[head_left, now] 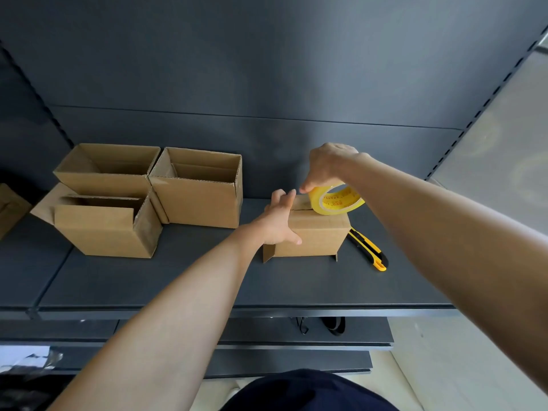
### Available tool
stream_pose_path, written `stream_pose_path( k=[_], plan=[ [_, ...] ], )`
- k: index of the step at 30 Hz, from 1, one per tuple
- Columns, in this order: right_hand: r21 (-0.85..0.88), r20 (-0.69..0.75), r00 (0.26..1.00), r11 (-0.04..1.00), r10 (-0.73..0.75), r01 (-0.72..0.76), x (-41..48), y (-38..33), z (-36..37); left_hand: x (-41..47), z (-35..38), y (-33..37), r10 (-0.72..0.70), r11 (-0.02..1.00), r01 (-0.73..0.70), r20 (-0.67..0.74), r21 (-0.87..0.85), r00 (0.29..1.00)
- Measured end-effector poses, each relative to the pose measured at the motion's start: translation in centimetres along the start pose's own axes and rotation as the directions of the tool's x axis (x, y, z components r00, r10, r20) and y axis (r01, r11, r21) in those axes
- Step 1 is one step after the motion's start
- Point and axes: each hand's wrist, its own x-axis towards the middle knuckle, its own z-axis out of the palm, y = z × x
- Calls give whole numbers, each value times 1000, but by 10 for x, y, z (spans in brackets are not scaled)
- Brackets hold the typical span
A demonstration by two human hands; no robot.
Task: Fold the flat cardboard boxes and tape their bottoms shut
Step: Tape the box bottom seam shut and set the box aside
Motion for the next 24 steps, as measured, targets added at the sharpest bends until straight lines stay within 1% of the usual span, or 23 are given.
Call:
stream_pose_path(
  k=[4,7,10,13,18,24],
  plan=[
    [117,24,999,993,25,-28,-2,20,-1,-2,-7,-8,-1,1000,2,27,-3,1000],
    [156,53,998,986,42,-50,-2,32,-1,-2,-10,-6,20,1000,-20,36,-1,999],
    [129,55,997,989,58,-65,-7,35,-2,-3,-12,-2,28,1000,-28,32,4,999],
    [63,59,994,994,91,-95,-15,45,1,-7,-14,-4,33,999,-33,27,-18,999],
    [105,78,990,986,119,-127,-14,55,13,-9,-20,-5,26,999,-25,46,-25,999],
    [66,95,986,987,140,-147,-15,63,12,-13,-22,-2,25,999,-23,51,-40,998]
  ],
)
